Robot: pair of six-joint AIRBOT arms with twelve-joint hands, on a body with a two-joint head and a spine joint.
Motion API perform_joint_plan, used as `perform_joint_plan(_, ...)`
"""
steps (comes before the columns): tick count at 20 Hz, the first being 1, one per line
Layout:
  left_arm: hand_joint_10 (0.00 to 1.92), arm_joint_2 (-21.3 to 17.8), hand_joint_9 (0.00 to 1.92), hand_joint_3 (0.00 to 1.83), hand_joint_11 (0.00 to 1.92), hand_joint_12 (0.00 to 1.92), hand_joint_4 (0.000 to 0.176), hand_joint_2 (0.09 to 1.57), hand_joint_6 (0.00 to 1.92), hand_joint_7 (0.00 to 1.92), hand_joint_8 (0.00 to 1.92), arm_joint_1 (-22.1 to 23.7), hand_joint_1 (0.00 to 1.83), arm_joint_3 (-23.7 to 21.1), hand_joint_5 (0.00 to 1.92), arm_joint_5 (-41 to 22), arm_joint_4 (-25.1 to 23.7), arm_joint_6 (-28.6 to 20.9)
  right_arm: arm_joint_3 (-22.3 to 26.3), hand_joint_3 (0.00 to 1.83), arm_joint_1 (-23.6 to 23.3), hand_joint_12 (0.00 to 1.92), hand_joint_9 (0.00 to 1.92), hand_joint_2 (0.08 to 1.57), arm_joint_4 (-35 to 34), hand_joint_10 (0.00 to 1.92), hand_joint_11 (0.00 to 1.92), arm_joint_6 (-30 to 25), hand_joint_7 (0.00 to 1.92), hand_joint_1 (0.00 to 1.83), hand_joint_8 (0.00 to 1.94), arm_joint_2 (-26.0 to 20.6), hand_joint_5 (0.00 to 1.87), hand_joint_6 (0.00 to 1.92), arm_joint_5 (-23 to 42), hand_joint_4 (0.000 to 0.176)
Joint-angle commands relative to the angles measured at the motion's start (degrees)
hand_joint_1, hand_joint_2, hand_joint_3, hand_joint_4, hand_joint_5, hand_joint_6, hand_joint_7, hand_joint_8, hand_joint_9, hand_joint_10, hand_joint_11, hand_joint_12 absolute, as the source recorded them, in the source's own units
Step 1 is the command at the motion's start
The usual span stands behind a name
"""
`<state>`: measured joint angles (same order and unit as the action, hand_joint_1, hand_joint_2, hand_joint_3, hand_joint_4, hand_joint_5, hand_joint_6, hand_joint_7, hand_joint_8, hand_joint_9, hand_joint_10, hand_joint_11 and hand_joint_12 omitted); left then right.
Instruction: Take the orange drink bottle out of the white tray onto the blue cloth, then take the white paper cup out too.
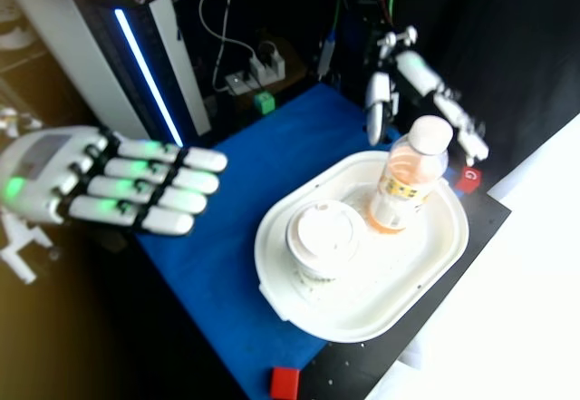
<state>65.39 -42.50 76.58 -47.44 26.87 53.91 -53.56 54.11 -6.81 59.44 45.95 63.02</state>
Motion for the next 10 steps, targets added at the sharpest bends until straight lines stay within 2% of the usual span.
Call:
perform_joint_plan(1,0.0,0.44,0.0,0.0,0.0,0.58,0.114,1.0,0.0,0.0,0.0,1.84,0.53,1.05,0.0,-5.51,-1.02,-0.06,-0.07,0.0,-0.86,0.0,0.0,1.33,0.13,0.0,0.0,0.04,0.0,0.45,0.0,0.0,0.0,0.0,6.8,0.0)
perform_joint_plan(2,0.0,1.36,0.0,0.0,0.0,0.11,0.134,1.0,0.0,0.0,0.0,3.25,0.51,2.27,0.0,-3.91,-1.7,-0.06,-0.07,0.0,-0.84,0.0,0.0,1.33,0.13,0.0,0.0,0.04,0.0,0.46,0.0,0.01,0.0,0.0,6.77,0.0)
perform_joint_plan(3,0.0,2.09,0.0,0.0,0.0,0.02,0.149,1.0,0.0,0.0,0.0,4.5,0.55,3.12,0.0,-2.81,-2.17,-0.05,-0.07,0.0,-0.84,0.0,0.0,1.33,0.13,0.0,0.0,0.04,0.0,0.47,0.0,0.03,0.0,0.0,6.73,0.0)
perform_joint_plan(4,0.0,2.69,0.0,0.0,0.0,0.0,0.151,0.98,0.0,0.0,0.0,5.59,0.56,3.79,0.0,-1.61,-2.61,0.07,-0.07,0.0,-0.84,0.0,0.0,1.33,0.13,0.0,0.0,0.04,0.0,0.5,0.0,0.03,0.0,0.0,6.73,0.0)
perform_joint_plan(5,0.0,3.58,0.0,0.05,0.0,0.52,0.126,0.9,0.0,0.0,0.0,6.67,0.54,4.8,0.0,-0.04,-3.14,0.14,-0.07,0.0,-0.84,0.0,0.0,1.33,0.13,0.0,0.0,0.04,0.0,0.52,0.0,0.04,0.0,0.0,6.73,0.0)
perform_joint_plan(6,0.0,4.37,0.0,0.05,0.0,0.61,0.158,0.87,0.0,0.0,0.0,7.46,0.56,5.68,0.0,1.44,-3.23,0.29,-0.07,0.0,-0.83,0.0,0.0,1.33,0.13,0.0,0.0,0.04,0.0,0.53,0.0,0.05,0.0,0.0,6.73,0.0)
perform_joint_plan(7,0.0,5.12,0.0,0.02,0.0,0.63,0.172,0.79,0.0,0.0,0.0,8.01,0.57,6.65,0.0,2.8,-3.25,0.29,-0.07,0.0,-0.83,0.0,0.0,1.33,0.13,0.0,0.0,0.04,0.0,0.53,0.0,0.05,0.0,0.0,6.73,0.0)
perform_joint_plan(8,0.0,5.83,0.0,0.01,0.0,0.13,0.167,0.79,0.0,0.0,0.0,8.44,0.59,7.38,0.0,3.71,-3.35,0.26,-0.09,0.0,-0.83,0.0,0.0,1.34,0.13,0.0,0.0,0.04,0.0,0.55,0.0,0.08,0.0,0.0,6.73,0.0)
perform_joint_plan(9,0.0,6.4,0.0,0.04,0.0,0.02,0.154,0.87,0.0,0.0,0.0,8.72,0.64,7.8,0.0,4.44,-3.6,0.19,-0.09,0.0,-0.83,0.0,0.0,1.34,0.12,0.0,0.0,0.04,0.0,0.55,0.0,0.08,0.0,0.0,6.73,0.0)
perform_joint_plan(10,0.0,6.61,0.0,0.05,0.0,0.0,0.134,0.9,0.0,0.0,0.0,8.74,0.68,7.96,0.0,4.66,-3.69,-0.01,-0.09,0.0,-0.83,0.0,0.0,1.34,0.12,0.0,0.0,0.04,0.0,0.56,0.0,0.08,0.0,0.0,6.73,0.0)
